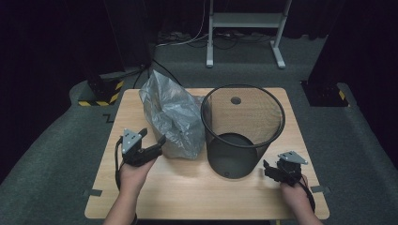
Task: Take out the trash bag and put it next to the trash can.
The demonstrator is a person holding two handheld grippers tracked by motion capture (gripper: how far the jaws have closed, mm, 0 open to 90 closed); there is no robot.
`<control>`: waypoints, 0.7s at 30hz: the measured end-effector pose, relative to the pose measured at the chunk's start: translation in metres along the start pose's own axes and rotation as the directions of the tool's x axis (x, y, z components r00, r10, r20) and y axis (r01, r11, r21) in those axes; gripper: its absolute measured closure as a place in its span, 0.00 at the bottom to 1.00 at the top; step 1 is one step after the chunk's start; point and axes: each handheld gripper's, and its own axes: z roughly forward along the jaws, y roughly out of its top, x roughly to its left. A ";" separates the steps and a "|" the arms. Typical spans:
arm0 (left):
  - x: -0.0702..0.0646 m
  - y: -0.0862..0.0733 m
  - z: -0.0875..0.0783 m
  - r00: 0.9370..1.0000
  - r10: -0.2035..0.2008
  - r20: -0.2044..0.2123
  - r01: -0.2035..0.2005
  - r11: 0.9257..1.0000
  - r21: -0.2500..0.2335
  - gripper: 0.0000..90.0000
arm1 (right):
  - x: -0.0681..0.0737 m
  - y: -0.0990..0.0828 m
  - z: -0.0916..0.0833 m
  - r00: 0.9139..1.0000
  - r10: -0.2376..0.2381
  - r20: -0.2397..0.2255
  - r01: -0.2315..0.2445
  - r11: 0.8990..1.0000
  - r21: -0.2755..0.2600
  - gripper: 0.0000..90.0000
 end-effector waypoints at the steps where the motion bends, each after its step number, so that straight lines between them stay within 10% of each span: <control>1: 0.004 -0.008 -0.001 1.000 -0.008 -0.006 0.008 1.000 0.018 0.26 | 0.001 0.000 0.000 1.000 0.002 0.000 -0.002 1.000 0.003 0.23; 8: 0.024 -0.053 0.000 0.998 -0.010 -0.055 0.018 0.989 0.146 0.25 | 0.002 -0.001 0.003 1.000 -0.006 -0.016 0.006 1.000 0.017 0.23; 15: 0.033 -0.097 0.017 0.993 0.029 -0.111 0.017 0.920 0.391 0.24 | 0.003 -0.002 0.006 1.000 -0.001 -0.017 0.002 0.999 0.034 0.23; 21: 0.030 -0.098 0.018 0.990 0.048 -0.133 0.008 0.920 0.391 0.22 | 0.002 -0.006 0.010 1.000 0.000 -0.018 0.001 0.998 0.066 0.23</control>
